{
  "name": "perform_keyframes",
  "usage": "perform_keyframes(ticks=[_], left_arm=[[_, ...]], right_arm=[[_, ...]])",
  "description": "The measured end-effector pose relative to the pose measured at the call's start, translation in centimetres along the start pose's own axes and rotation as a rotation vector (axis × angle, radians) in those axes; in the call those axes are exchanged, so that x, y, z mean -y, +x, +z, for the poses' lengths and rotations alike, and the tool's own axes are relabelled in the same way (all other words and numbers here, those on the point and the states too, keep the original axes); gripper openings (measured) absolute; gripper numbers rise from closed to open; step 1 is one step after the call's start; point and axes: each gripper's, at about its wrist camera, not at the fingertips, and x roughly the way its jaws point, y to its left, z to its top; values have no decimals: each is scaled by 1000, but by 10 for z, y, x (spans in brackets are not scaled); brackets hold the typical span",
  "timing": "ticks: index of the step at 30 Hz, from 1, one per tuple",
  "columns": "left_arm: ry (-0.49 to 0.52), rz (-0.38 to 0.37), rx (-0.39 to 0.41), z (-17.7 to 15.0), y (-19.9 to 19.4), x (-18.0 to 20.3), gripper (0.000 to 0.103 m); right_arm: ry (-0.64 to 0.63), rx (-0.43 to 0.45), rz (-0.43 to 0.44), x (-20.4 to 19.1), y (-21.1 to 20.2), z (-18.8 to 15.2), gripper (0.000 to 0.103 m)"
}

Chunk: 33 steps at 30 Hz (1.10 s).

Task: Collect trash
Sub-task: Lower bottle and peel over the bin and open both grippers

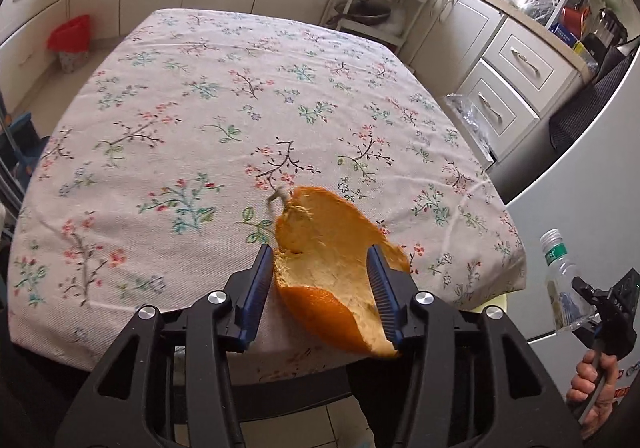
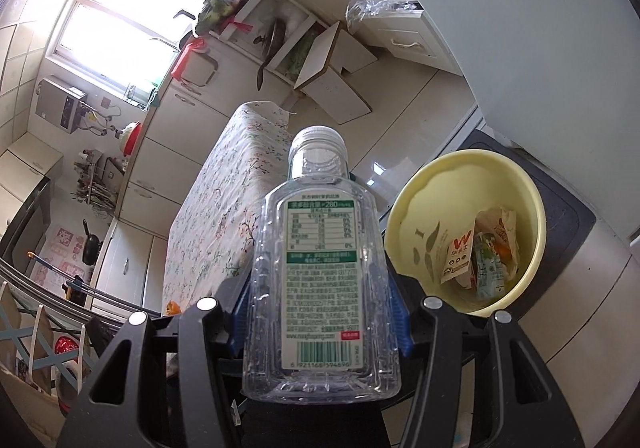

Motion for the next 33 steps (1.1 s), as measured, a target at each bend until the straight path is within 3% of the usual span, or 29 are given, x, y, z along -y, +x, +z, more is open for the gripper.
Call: perform_keyframes(ticks=[3, 7, 9, 13, 14, 15, 17, 23, 33], left_arm=[[5, -3, -16, 2, 8, 6, 36], [0, 34, -7, 4, 5, 6, 38], [0, 32, -14, 2, 1, 4, 43], [10, 11, -26, -5, 2, 11, 43], [22, 10, -20, -6, 3, 15, 39], [31, -4, -28, -7, 5, 19, 23], [30, -25, -33, -7, 5, 23, 14], [95, -16, 42, 6, -16, 45, 7], [279, -46, 165, 28, -48, 121, 7]], right_arm=[[6, -1, -4, 1, 1, -2, 54], [13, -6, -1, 2, 2, -2, 54], [14, -6, -1, 2, 2, -3, 54], [24, -10, -1, 3, 3, -4, 54], [26, -11, 1, 2, 3, -5, 54], [26, -12, 1, 2, 3, -4, 54], [24, -10, 1, 1, 2, -2, 54], [26, 7, 5, 2, -3, -1, 54], [30, 19, 8, 6, -7, -5, 54]])
